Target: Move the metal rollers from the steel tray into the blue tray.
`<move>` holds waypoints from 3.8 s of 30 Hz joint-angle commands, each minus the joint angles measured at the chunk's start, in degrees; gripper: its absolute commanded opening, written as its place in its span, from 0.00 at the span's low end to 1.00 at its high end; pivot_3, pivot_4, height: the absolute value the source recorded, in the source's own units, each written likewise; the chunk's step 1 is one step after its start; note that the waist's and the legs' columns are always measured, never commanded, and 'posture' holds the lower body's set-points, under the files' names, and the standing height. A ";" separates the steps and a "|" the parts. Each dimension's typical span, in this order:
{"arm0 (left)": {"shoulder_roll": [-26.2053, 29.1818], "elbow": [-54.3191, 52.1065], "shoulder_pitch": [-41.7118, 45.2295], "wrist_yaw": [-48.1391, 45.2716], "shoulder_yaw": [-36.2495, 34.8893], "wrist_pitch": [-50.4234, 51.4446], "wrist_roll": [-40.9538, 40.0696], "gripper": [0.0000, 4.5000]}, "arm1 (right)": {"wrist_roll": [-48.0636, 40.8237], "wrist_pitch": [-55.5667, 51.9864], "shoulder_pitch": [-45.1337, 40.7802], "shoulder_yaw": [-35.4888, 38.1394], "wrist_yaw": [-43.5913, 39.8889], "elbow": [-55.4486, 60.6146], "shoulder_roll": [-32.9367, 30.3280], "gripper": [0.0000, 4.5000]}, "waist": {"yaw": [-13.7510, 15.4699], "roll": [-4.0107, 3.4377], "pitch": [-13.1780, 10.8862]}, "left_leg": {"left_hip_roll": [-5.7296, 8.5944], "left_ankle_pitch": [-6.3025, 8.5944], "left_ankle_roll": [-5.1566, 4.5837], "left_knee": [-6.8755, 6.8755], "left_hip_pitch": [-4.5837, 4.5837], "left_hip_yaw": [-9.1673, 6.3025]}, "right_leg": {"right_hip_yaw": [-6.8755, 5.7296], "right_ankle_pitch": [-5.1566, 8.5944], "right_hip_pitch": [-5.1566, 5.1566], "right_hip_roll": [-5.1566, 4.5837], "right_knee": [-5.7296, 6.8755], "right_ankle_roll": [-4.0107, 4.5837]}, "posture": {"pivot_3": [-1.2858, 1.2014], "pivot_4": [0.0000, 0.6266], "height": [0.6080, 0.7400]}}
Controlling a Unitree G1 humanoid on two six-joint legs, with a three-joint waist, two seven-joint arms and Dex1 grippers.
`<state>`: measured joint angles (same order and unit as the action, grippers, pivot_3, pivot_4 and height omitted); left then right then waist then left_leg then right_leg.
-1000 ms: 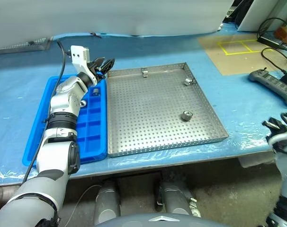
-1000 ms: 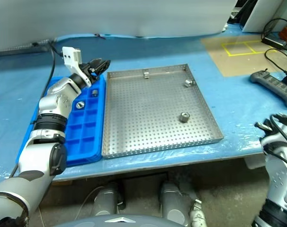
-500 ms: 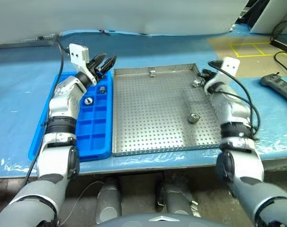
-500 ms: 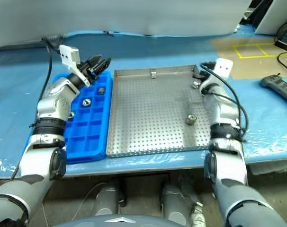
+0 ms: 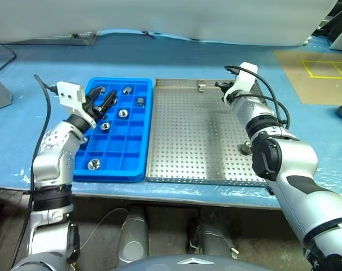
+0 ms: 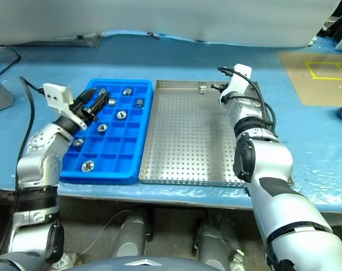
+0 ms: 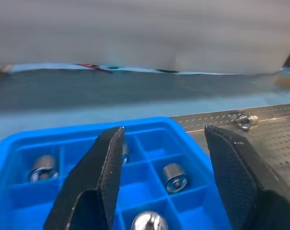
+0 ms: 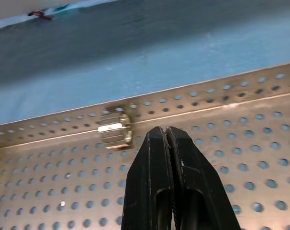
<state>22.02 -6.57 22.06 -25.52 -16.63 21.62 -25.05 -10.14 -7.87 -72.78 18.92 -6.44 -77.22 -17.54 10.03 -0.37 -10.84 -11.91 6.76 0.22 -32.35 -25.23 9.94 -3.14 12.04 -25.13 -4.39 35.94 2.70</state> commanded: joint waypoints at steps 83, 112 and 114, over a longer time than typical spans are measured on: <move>0.77 -13.34 6.18 12.36 7.83 7.74 -0.56 0.62 | 13.03 0.96 5.72 5.87 15.85 -1.34 -13.42 0.99 | 25.19 -0.26 -0.13 | 1.09 -0.07 0.38 -0.08 0.11 -1.52 | 1.58 0.21 -1.00 0.12 1.26 -0.73 | 0.85 0.24 1.00; -2.40 -6.94 14.27 8.85 10.09 8.64 1.86 0.62 | 12.80 -2.22 7.23 7.90 11.68 -1.50 -14.09 0.99 | 25.25 -0.26 -0.13 | 1.08 -0.07 0.39 -0.29 0.06 -1.52 | 1.59 0.05 -1.04 0.11 1.43 -0.48 | 0.86 0.24 1.00; -2.45 -7.39 14.21 9.19 9.86 8.82 1.77 0.62 | 13.42 -2.24 7.30 7.40 11.74 -1.52 -14.04 0.99 | 25.28 -0.26 -0.13 | 1.08 -0.07 0.39 -0.30 0.05 -1.52 | 1.59 0.06 -1.04 0.11 1.44 -0.49 | 0.86 0.24 1.00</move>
<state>19.11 -11.58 35.89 -16.70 -5.27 30.61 -23.41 2.41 -10.41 -65.20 26.75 5.15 -79.09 -31.17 35.31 -0.63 -10.97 -10.83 6.68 0.61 -32.65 -25.18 8.41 -1.56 12.13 -26.16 -4.28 37.38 2.16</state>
